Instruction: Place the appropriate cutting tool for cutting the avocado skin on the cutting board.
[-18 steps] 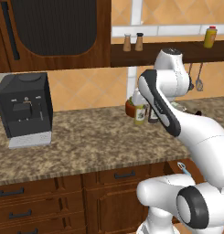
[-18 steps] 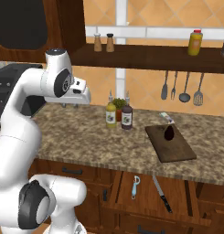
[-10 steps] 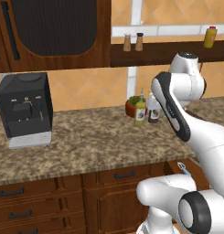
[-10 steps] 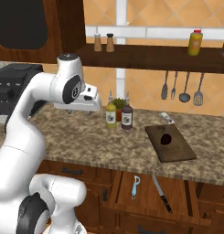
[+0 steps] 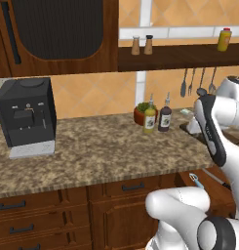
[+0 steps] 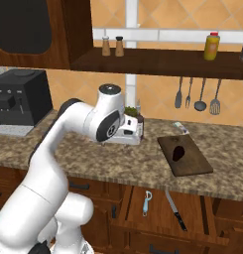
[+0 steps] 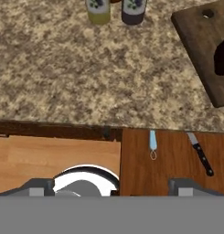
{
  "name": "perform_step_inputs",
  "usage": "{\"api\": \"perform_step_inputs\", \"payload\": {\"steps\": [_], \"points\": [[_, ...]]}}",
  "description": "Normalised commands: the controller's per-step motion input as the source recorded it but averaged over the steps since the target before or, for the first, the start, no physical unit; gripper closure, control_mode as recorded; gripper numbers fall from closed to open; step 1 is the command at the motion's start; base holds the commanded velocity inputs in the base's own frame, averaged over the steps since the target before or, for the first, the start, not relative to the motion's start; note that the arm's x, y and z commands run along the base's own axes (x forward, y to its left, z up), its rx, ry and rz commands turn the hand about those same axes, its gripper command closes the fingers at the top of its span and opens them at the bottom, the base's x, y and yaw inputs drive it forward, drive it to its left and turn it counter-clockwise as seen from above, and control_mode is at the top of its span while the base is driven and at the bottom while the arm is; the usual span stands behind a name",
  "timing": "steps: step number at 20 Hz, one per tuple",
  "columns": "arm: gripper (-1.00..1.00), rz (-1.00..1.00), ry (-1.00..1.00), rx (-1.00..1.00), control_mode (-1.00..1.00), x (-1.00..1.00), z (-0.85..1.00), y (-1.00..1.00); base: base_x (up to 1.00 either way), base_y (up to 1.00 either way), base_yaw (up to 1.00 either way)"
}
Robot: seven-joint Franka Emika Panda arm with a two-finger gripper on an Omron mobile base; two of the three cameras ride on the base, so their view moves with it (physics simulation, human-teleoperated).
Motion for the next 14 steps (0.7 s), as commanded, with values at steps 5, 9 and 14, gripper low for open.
{"api": "perform_step_inputs", "payload": {"steps": [5,9,14], "points": [[-1.00,-0.04,0.01,0.00,-1.00,-0.18,-0.68,-1.00,0.00,0.00,0.00],[-1.00,-0.05,0.01,0.00,-1.00,-0.16,-0.67,-1.00,0.00,0.00,0.00],[-1.00,-0.08,0.14,0.00,-1.00,0.06,-0.81,-0.99,0.00,0.00,0.00]]}}
